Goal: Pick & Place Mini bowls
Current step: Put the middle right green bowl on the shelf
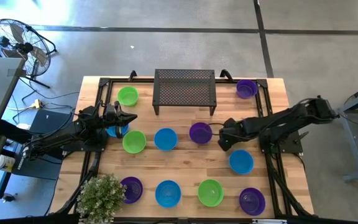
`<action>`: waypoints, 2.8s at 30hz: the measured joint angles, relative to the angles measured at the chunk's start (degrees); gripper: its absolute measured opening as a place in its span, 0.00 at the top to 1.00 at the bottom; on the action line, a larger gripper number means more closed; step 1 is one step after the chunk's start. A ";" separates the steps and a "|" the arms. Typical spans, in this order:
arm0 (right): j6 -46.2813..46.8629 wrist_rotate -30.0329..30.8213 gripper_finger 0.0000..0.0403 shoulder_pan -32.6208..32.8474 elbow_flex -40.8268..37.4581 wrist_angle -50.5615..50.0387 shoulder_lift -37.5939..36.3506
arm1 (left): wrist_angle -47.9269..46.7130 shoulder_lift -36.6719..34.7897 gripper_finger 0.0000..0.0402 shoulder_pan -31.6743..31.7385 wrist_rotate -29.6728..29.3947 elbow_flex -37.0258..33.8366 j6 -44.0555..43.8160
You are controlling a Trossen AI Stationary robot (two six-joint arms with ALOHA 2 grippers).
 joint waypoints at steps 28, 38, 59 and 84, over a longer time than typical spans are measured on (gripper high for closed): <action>-14.34 3.74 0.99 1.97 29.26 -20.66 0.98 | 0.03 -0.02 0.99 0.00 1.31 0.02 -1.29; -44.87 8.50 0.98 -13.48 47.69 -20.35 3.47 | 0.02 0.00 0.99 0.00 1.03 0.02 -1.29; -86.71 -7.76 0.99 -39.94 66.27 -19.80 29.14 | 0.00 0.00 0.99 0.00 0.85 0.02 -0.85; -89.68 -7.92 0.97 -40.57 64.35 -16.93 31.01 | -0.07 -0.02 0.99 0.00 0.02 0.02 -0.85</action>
